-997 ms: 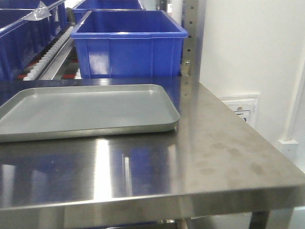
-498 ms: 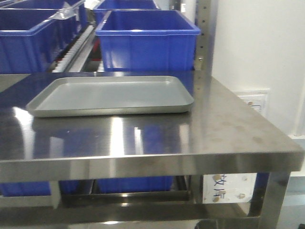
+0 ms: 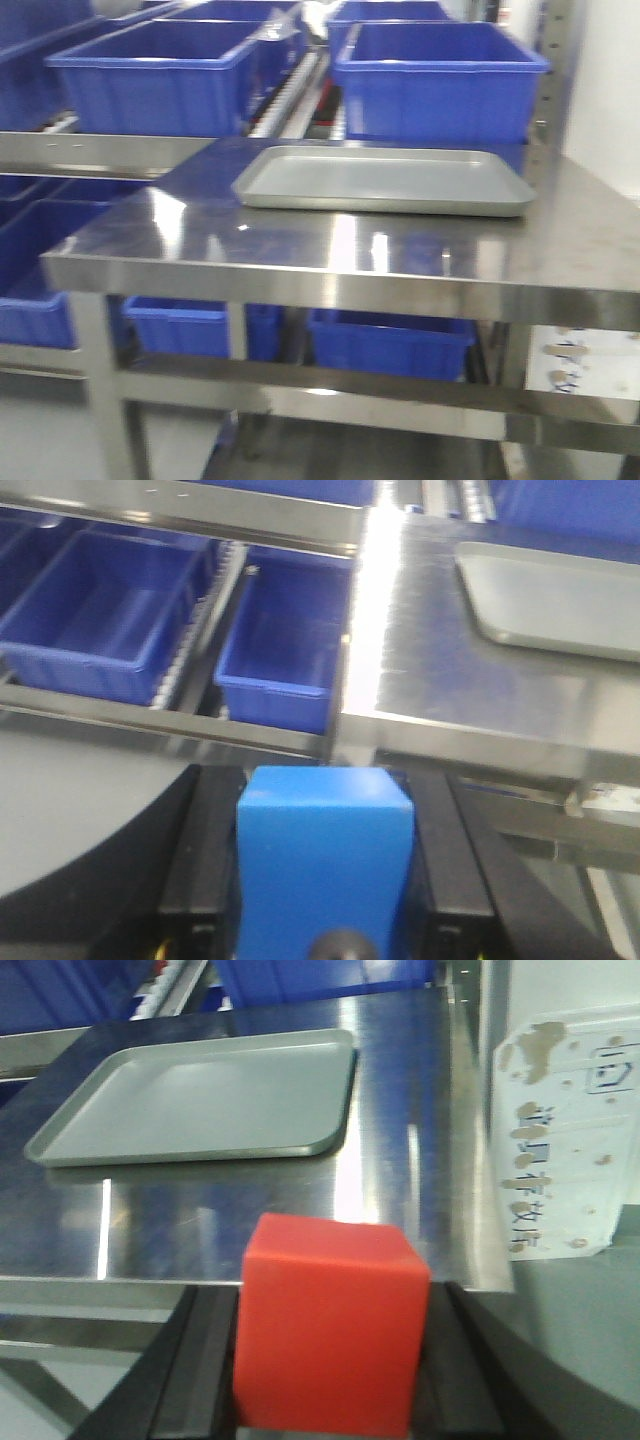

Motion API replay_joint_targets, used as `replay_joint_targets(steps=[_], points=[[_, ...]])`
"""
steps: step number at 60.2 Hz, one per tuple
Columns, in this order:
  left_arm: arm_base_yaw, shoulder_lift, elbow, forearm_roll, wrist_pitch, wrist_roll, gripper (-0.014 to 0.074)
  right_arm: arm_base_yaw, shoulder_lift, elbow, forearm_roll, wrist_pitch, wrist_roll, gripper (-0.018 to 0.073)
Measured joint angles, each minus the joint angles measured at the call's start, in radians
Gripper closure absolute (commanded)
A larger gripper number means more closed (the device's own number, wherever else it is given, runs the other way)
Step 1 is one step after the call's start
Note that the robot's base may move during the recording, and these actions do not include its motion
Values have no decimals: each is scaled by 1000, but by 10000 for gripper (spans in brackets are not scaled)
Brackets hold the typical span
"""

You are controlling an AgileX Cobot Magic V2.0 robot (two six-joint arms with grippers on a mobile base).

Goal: Sort and place red and blue blocks on shelf
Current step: 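Back the base away from the table and turn, holding both cubes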

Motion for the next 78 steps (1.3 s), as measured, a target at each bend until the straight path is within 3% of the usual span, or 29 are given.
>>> replay_joint_targets(steps=[78], points=[[0, 0, 0, 0, 0, 0, 461, 0, 0, 0, 0, 0, 0, 497]])
